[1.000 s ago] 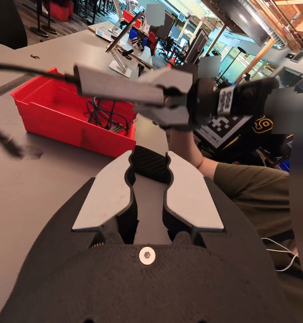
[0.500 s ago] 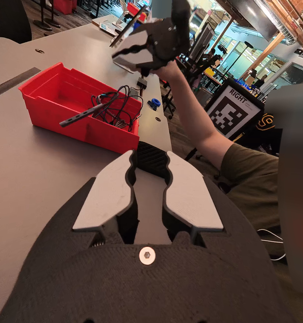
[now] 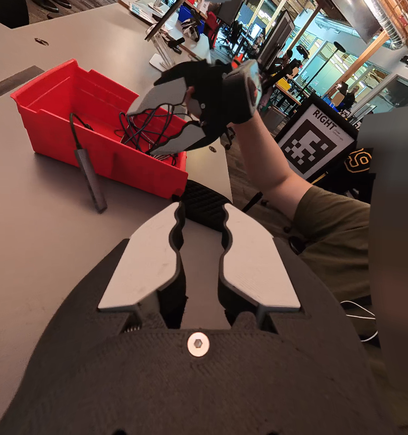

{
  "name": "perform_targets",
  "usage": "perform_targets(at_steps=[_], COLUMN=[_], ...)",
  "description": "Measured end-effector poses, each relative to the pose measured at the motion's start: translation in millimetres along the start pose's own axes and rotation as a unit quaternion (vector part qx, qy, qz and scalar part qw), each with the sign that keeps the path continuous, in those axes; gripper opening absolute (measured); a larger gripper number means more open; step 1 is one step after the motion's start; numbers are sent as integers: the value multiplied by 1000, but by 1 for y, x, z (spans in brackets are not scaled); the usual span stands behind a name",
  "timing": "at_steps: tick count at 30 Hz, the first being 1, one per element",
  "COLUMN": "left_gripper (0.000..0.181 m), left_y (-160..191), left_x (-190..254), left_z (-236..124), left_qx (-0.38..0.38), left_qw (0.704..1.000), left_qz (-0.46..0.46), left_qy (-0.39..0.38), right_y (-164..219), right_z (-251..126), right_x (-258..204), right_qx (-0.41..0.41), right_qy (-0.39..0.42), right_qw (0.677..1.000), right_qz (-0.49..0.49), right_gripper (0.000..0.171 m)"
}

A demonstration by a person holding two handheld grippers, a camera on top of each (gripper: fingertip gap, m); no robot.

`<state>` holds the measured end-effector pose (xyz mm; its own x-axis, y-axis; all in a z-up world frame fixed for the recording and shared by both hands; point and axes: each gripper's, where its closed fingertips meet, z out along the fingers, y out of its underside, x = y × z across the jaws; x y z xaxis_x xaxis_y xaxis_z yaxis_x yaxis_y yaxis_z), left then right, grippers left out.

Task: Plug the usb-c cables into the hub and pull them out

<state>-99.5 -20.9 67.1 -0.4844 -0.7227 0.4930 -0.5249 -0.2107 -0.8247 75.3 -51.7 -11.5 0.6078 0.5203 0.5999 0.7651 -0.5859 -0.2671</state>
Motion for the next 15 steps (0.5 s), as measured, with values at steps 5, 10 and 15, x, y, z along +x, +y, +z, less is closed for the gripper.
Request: perform_targets(at_steps=[5,10,15], left_gripper=[28,28,28], left_y=[0,-4,-8], left_x=[4,6,10], left_z=[-2,-10,-18], left_qx=[-4,4,16], left_qw=[1000,1000,1000], left_qz=[8,11,15], left_qy=[-1,-2,4], right_y=[-11,-7,0], right_z=[41,92,120], right_x=[-12,-9,-32], right_qx=[-43,-131,-198], right_qy=[-16,15,-58], right_qw=[988,931,893], right_qz=[-146,-339,-400], right_gripper=[55,56,57])
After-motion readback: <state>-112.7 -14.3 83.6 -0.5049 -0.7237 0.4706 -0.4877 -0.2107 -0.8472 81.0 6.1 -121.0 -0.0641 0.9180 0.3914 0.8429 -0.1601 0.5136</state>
